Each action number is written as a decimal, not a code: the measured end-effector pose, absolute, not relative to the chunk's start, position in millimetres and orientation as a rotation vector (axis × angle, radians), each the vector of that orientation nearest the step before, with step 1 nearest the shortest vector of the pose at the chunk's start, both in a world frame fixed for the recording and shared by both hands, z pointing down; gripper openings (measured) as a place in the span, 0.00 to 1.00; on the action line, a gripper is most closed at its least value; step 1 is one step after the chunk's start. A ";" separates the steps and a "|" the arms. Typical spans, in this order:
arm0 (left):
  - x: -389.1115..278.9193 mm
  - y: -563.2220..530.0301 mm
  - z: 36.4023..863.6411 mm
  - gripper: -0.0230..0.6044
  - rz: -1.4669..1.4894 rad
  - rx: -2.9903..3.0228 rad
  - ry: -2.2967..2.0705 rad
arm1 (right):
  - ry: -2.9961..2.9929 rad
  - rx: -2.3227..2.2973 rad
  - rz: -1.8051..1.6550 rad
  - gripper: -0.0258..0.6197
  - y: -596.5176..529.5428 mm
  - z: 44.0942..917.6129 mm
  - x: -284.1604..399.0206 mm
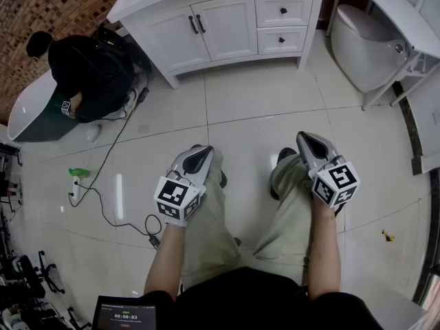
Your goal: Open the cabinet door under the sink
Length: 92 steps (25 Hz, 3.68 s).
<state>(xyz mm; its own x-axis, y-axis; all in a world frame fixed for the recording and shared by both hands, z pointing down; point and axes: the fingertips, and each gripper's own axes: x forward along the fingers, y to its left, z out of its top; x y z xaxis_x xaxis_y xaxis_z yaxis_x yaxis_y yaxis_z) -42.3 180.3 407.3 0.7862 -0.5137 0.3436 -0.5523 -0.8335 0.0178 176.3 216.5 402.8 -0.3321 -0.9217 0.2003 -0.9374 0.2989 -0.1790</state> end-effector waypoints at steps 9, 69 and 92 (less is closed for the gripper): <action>-25.6 160.7 426.2 0.07 0.478 2.868 -0.861 | -2.518 1.774 0.390 0.03 208.5 399.6 181.4; -78.8 -106.3 397.3 0.06 0.142 2.718 -0.936 | -2.563 1.503 0.324 0.03 -57.1 399.6 98.2; -63.4 -157.6 412.0 0.07 0.195 2.706 -0.920 | -2.560 1.567 0.356 0.03 -99.8 402.6 128.3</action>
